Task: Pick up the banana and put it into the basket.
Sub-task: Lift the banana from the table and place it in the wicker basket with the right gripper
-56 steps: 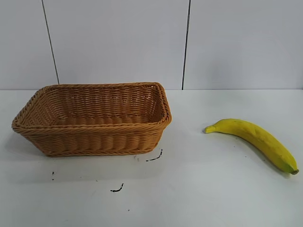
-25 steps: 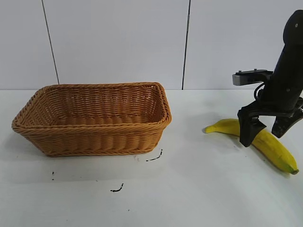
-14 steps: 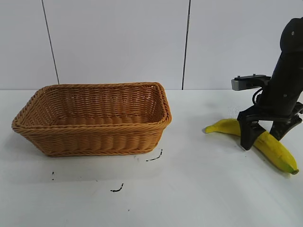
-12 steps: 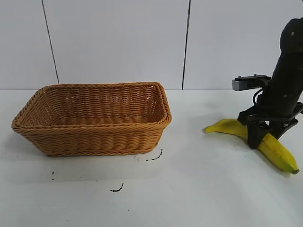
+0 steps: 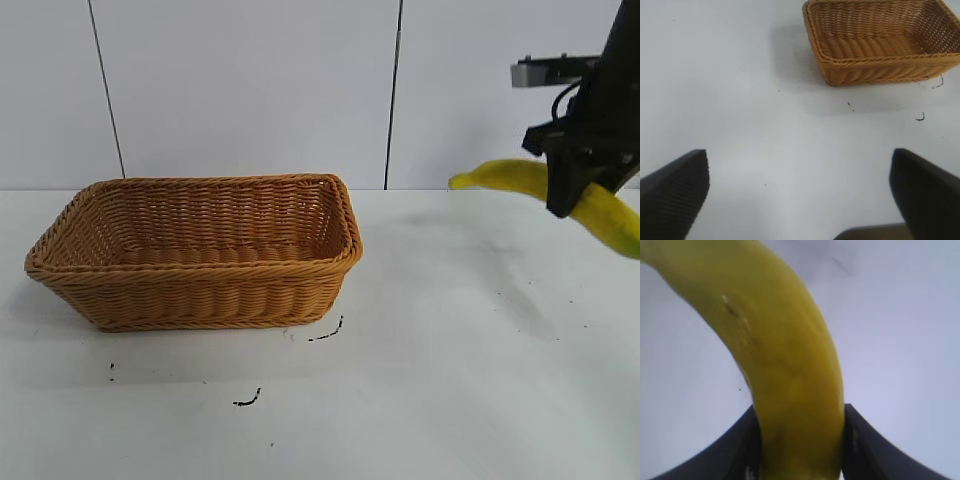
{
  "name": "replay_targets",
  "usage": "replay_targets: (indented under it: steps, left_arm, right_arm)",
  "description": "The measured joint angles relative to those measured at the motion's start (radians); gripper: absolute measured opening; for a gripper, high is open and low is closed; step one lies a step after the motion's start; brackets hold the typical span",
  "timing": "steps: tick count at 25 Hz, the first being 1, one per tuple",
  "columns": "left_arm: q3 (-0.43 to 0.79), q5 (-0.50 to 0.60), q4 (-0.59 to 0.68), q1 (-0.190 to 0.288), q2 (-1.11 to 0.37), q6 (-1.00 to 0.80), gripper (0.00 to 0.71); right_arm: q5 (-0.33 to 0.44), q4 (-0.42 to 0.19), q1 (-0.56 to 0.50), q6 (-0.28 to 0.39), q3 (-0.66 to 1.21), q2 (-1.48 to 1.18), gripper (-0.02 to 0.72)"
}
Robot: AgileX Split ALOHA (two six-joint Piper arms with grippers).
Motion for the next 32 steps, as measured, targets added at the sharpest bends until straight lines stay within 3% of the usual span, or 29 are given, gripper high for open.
replay_targets:
  steps: [3, 15, 19, 24, 28, 32]
  left_arm:
    - [0.0, 0.0, 0.0, 0.0, 0.0, 0.0, 0.695]
    - [0.0, 0.0, 0.0, 0.0, 0.0, 0.0, 0.695]
    - [0.0, 0.0, 0.0, 0.0, 0.0, 0.0, 0.695]
    - [0.0, 0.0, 0.0, 0.0, 0.0, 0.0, 0.695]
    - [0.0, 0.0, 0.0, 0.0, 0.0, 0.0, 0.695]
    - [0.0, 0.0, 0.0, 0.0, 0.0, 0.0, 0.695]
  right_arm:
    - [0.046, -0.002, 0.023, 0.021, -0.095, -0.005, 0.316]
    - [0.059, -0.022, 0.315, 0.012, -0.576, 0.231, 0.316]
    - [0.055, -0.024, 0.428, -0.108, -0.669, 0.3, 0.316]
    - [-0.057, -0.023, 0.573, -0.327, -0.682, 0.324, 0.316]
    - [-0.171, -0.016, 0.64, -0.394, -0.687, 0.357, 0.316]
    - [-0.188, -0.022, 0.643, -0.4, -0.687, 0.425, 0.316]
